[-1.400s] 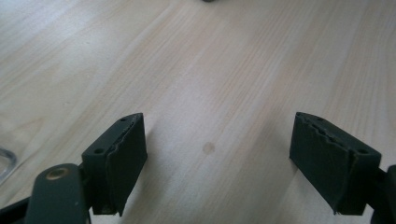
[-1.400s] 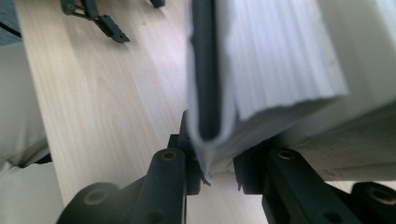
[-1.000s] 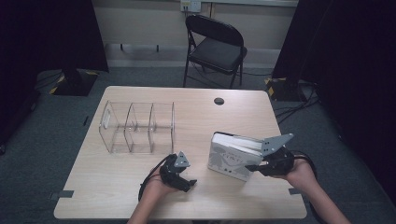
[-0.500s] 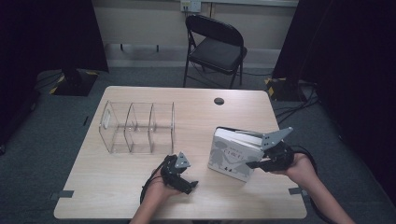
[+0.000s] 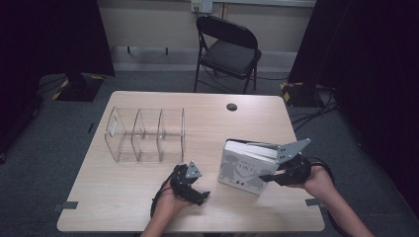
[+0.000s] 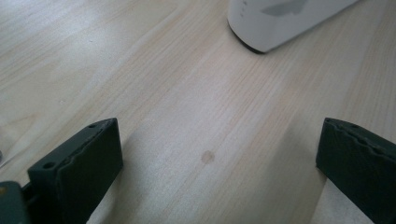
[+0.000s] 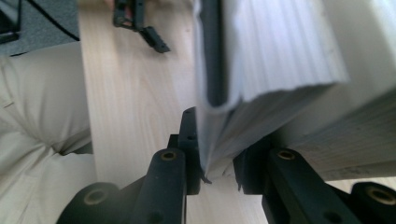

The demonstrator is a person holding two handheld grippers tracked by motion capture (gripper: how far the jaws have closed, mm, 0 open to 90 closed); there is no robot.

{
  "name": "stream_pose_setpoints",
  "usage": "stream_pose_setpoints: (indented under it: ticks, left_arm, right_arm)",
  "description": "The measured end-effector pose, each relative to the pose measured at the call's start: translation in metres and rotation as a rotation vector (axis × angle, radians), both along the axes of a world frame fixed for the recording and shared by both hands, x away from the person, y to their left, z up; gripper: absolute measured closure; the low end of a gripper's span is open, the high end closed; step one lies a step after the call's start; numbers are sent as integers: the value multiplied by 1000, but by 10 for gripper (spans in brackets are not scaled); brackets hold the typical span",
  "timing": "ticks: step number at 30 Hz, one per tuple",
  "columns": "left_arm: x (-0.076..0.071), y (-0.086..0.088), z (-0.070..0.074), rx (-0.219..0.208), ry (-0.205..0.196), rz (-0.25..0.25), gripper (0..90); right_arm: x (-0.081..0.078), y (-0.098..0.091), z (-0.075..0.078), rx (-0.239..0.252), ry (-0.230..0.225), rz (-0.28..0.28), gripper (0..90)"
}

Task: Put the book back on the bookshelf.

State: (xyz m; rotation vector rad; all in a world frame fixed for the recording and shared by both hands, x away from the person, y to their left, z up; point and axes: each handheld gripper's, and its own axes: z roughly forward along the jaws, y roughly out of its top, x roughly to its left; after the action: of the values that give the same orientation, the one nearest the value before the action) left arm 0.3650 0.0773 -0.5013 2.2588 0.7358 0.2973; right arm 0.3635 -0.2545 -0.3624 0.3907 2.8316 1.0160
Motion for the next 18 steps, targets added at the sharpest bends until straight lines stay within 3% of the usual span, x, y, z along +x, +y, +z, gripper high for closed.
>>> stream_pose_setpoints:
  ticks: [3, 12, 18]
  left_arm:
    - [0, 0, 0, 1, 2, -1, 0]
    - [2, -1, 3, 17, 11, -18, 16]
    - [3, -6, 12, 39, 18, -39, 155]
  right_arm:
    - [-3, 2, 0, 6, 15, 36, 752]
    - [-2, 5, 2, -28, 33, 16, 747]
    - [-1, 5, 2, -31, 28, 23, 736]
